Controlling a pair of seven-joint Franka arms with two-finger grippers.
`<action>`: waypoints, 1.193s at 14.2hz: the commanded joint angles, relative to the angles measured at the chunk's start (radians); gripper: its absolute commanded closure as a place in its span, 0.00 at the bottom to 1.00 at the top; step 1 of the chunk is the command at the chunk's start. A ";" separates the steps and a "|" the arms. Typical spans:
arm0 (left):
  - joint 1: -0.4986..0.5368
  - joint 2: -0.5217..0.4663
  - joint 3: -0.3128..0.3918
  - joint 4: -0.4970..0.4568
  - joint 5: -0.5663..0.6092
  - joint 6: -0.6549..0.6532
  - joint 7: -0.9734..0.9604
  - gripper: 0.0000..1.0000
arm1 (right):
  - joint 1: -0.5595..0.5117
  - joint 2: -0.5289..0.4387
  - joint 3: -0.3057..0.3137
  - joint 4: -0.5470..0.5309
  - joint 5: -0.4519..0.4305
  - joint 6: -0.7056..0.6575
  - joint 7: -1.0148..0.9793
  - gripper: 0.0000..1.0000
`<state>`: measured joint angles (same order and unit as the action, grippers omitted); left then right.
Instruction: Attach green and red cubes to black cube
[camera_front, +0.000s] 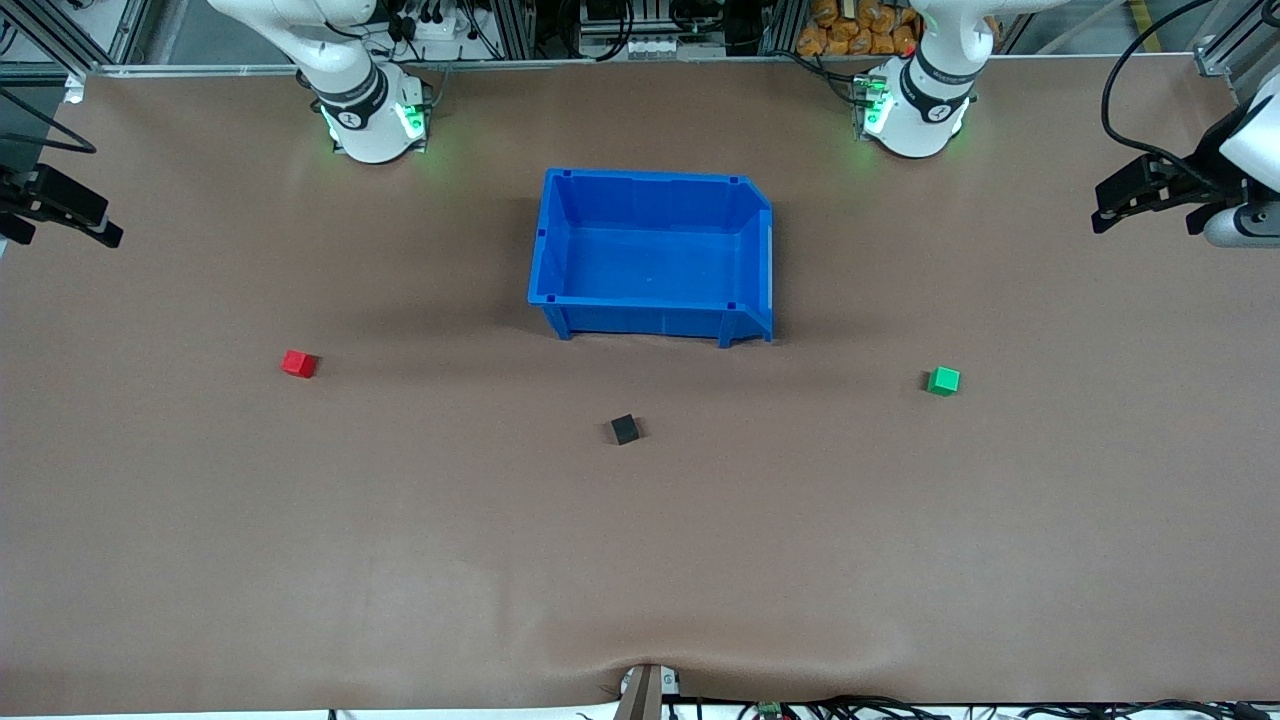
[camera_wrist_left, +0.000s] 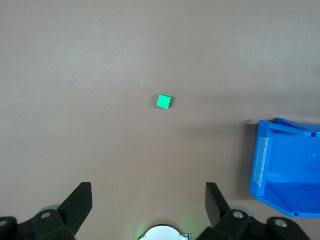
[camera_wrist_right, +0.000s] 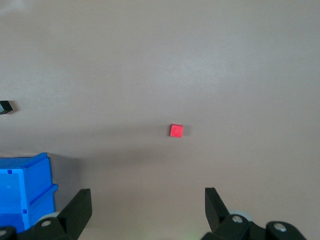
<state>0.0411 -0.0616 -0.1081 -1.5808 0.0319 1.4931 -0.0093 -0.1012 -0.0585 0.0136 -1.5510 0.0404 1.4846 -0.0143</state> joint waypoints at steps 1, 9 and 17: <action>-0.009 0.011 0.008 0.035 0.008 -0.024 -0.017 0.00 | -0.005 0.008 0.006 0.022 0.001 -0.006 -0.004 0.00; 0.000 0.042 0.015 0.044 0.006 -0.033 -0.001 0.00 | -0.015 0.008 0.005 0.020 0.001 -0.010 -0.006 0.00; -0.001 0.029 0.008 -0.016 0.006 -0.042 -0.018 0.00 | -0.011 0.008 0.006 0.017 0.003 -0.014 -0.004 0.00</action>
<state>0.0405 -0.0216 -0.0994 -1.5764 0.0324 1.4632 -0.0169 -0.1052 -0.0579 0.0131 -1.5505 0.0404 1.4792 -0.0143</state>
